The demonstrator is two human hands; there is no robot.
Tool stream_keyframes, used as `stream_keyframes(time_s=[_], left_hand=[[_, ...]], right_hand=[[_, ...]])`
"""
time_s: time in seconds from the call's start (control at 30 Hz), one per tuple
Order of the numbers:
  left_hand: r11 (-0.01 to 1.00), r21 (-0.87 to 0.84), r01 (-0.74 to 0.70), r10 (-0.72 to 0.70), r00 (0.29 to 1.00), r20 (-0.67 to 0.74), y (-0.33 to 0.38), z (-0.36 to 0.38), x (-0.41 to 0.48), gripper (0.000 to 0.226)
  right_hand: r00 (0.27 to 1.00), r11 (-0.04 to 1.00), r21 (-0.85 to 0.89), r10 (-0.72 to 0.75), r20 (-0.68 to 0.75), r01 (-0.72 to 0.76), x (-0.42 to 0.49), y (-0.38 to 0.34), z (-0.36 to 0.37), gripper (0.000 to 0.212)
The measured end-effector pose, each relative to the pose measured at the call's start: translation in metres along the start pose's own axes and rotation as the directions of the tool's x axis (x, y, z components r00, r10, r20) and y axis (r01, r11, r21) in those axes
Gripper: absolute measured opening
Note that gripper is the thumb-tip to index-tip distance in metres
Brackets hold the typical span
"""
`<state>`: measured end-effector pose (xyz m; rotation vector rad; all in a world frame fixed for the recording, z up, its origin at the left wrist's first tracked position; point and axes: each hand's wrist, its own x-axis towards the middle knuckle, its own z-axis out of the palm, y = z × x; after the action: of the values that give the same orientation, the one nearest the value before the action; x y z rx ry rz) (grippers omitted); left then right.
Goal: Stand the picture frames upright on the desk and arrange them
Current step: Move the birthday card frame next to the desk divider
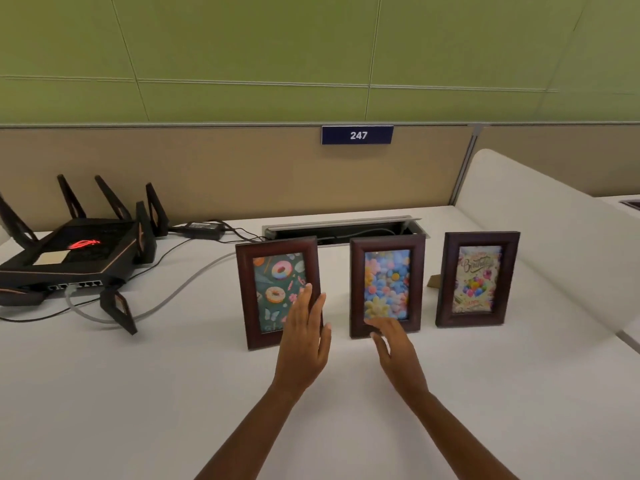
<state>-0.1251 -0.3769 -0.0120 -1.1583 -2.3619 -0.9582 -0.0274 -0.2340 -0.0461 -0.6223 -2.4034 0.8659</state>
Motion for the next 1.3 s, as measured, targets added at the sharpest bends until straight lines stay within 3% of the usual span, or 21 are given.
stream_keyframes(time_s=[0.13,0.3,0.43,0.63,0.87,1.03,1.17,1.3], left_hand=[[0.996,-0.017,-0.091,0.092,0.996,0.016,0.032,0.017,0.008,0.047],[0.983,-0.109,-0.145,0.156,0.983,0.098,0.075,0.04,0.019,0.045],[0.968,-0.215,-0.128,0.154,0.982,0.109,0.107,0.063,0.027,0.048],[0.949,-0.315,-0.008,0.099,0.956,0.276,0.147,0.1,0.044,0.057],[0.916,-0.295,0.272,-0.138,0.904,0.403,0.182,0.14,0.061,0.067],[0.882,-0.262,0.391,-0.258,0.868,0.425,0.187,0.16,0.069,0.069],[0.767,-0.32,0.557,-0.382,0.796,0.469,0.183,0.172,0.073,0.064],[0.664,-0.358,0.657,-0.454,0.734,0.505,0.175,0.183,0.077,0.053]], right_hand=[[0.983,0.969,-0.185,-0.177,-0.048,0.165,0.005,0.013,-0.04,0.029],[0.958,0.959,-0.212,-0.228,-0.173,0.19,0.016,0.039,-0.085,0.023],[0.951,0.982,-0.168,-0.136,-0.279,0.091,0.022,0.068,-0.114,0.023],[0.931,0.998,-0.043,0.017,-0.365,-0.035,0.034,0.106,-0.149,0.025],[0.876,0.978,0.17,0.187,-0.444,-0.123,0.055,0.139,-0.173,0.034],[0.899,0.868,0.42,0.38,-0.217,-0.266,0.077,0.152,-0.183,0.034],[0.915,0.753,0.556,0.401,0.037,-0.352,0.092,0.156,-0.187,0.025],[0.89,0.676,0.579,0.363,0.277,-0.456,0.107,0.17,-0.189,0.025]])
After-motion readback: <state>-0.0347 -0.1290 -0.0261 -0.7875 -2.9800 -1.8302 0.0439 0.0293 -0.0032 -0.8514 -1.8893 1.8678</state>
